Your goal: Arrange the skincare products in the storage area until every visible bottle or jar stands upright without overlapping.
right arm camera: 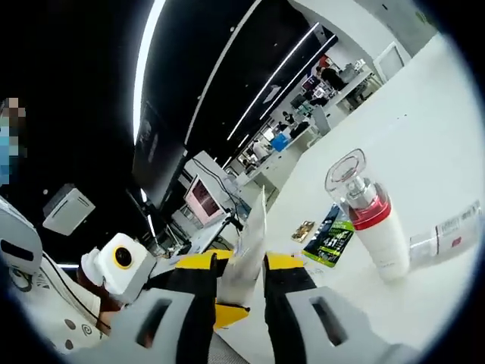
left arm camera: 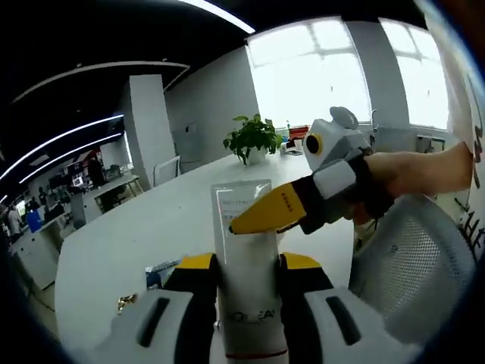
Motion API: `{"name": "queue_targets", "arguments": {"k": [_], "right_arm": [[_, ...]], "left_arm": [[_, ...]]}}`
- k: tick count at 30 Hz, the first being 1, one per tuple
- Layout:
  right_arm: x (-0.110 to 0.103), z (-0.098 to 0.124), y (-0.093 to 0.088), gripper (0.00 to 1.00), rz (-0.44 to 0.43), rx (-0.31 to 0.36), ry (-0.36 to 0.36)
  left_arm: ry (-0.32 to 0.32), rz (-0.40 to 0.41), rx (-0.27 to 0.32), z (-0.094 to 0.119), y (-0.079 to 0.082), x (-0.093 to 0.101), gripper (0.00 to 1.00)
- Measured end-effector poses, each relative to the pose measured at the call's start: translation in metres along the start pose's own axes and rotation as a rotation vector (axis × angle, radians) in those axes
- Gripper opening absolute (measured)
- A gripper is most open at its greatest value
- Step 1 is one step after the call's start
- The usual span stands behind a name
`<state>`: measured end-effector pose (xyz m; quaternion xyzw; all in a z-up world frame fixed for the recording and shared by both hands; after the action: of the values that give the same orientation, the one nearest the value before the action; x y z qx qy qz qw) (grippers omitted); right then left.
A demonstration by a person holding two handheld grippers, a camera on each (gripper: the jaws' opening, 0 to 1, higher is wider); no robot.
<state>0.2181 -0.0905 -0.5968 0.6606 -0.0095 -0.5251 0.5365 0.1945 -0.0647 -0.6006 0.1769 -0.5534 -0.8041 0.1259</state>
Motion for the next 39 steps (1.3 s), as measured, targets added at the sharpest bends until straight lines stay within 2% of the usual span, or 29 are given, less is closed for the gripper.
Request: {"name": "queue_targets", "arguments": {"k": [2,6,9,12,16,20,25,28,29,30,32,33,34,36,39], "right_arm": [[-0.001,0.001,0.003,0.17,-0.028,0.019,0.008],[-0.002,0.003,0.003,0.15,-0.061,0.009,0.013],[-0.005,0.004,0.004,0.14,-0.054,0.020,0.015],[-0.007,0.005,0.005,0.13,-0.030,0.040,0.012],[-0.007,0.005,0.003,0.12,-0.003,0.045,-0.007],[-0.007,0.007,0.005,0.11,0.018,0.054,-0.016],[-0.003,0.010,0.011,0.11,0.166,0.048,-0.026],[-0.008,0.013,0.016,0.10,0.241,0.060,-0.005],[-0.010,0.015,0.018,0.10,0.273,0.061,0.008],[-0.010,0.017,0.021,0.10,0.312,0.060,0.006],[-0.016,0.021,0.024,0.10,0.423,0.057,0.026],[-0.020,0.023,0.026,0.10,0.473,0.047,0.035],[-0.022,0.024,0.026,0.10,0.510,0.039,0.047],[-0.029,0.026,0.028,0.10,0.583,0.021,0.076],[-0.032,0.027,0.028,0.10,0.666,-0.022,0.121]], "left_arm": [[0.000,-0.047,-0.006,0.000,0.003,0.003,0.31],[0.002,-0.073,-0.011,-0.001,0.005,0.004,0.31],[0.011,-0.101,-0.007,-0.001,0.007,0.004,0.31],[0.027,-0.175,-0.008,-0.003,0.007,0.002,0.32],[0.038,-0.235,-0.018,-0.006,0.003,0.003,0.35],[0.026,-0.336,-0.028,-0.010,0.004,0.003,0.38],[-0.003,-0.350,-0.042,-0.012,0.006,0.003,0.39],[-0.053,-0.249,-0.057,-0.012,0.001,0.002,0.40],[-0.065,-0.244,-0.053,-0.011,0.002,0.000,0.40],[-0.079,-0.232,-0.044,-0.010,0.003,-0.001,0.41],[-0.135,-0.149,-0.016,-0.010,0.005,0.001,0.42],[-0.168,-0.109,-0.006,-0.010,0.006,0.001,0.42],[-0.173,-0.099,-0.002,-0.010,0.006,0.000,0.43],[-0.244,-0.062,0.016,-0.011,0.008,0.002,0.40],[-0.277,-0.018,0.030,-0.016,0.008,-0.002,0.38]]}}
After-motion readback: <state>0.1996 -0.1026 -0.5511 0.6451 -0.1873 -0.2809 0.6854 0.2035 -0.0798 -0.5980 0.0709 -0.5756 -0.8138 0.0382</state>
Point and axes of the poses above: the point that each gripper's makers call its tool centre point, and the gripper's own axes: z roughly backward along the fingers, x roughly to its right, y roughly out of its top, the point moved 2 cm from there along z, roughly backward along the fingers, and after that the axes turned 11 degrees about -y, right-handed, at the moved point
